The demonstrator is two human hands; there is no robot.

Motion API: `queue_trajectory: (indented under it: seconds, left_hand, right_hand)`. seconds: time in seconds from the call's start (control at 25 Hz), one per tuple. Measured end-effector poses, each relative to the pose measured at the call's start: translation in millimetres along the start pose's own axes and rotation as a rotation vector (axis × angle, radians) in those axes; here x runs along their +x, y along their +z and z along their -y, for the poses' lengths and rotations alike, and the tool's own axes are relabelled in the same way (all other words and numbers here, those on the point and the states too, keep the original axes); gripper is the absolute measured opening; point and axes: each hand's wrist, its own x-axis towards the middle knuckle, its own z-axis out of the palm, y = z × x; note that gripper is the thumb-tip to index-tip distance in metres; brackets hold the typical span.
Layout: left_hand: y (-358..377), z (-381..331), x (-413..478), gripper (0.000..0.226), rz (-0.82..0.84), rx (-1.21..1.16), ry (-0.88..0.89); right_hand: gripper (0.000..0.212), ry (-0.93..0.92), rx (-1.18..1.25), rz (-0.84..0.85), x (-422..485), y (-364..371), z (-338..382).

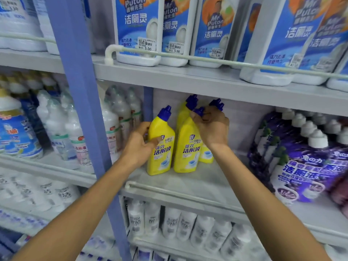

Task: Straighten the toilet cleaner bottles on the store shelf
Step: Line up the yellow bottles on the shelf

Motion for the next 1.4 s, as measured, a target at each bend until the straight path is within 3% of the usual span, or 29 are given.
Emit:
queue_trajectory:
  seconds: [0.16, 0.32, 0.4, 0.64, 0.84, 0.96, 1.08, 1.28, 1.4]
  left_hand:
    - [32.7, -0.5, 19.1, 0.037, 0.182, -0.073, 0.072]
    - [55.6, 10.0, 20.4, 0.06, 0.175, -0.056, 0.04]
    - [61.3, 18.2, 23.5, 0.051, 0.158, -0.009, 0.027]
    - [54.3, 19.5, 48.3, 0.038, 0.189, -0.034, -0.002]
    - [48.5, 23.6, 60.4, 0.051, 0.25, -0.054, 0.017]
    - [47.3, 27.3, 65.2, 0.069, 0.247, -0.064, 0.031]
    - [55.3, 33.0, 65.1, 0.077, 0.248, -0.127, 0.008]
    - [63.8, 45.5, 62.3, 0.048, 0.123, -0.018, 0.064]
    - [63.2, 44.6, 60.4, 0.044, 0.111, -0.013, 0.085]
  right_hand:
    - [0.042, 0.059, -0.081, -0.054, -6.4, -39.4, -18.3]
    - [0.073, 0.157, -0.16, 0.202, -15.2, -65.1, -49.2]
    - [0.07, 0.117, -0.199, 0.258, -23.2, -68.4, -64.4]
    - [0.062, -0.036, -0.222, 0.184, -12.6, -57.5, -77.0]
    - [0.067, -0.066, -0.211, 0.163, -14.0, -46.9, -88.9]
    - [0.085, -0.022, -0.173, 0.15, -10.2, -54.6, -93.8]
    - [0.096, 0.013, -0.171, 0.262, -4.2, -51.8, -94.4]
    - [0.078, -0.052, -0.238, 0.191, -11.0, -29.5, -102.4]
    - [0.073, -0.052, -0.184, 0.151, -9.6, -29.4, -104.4]
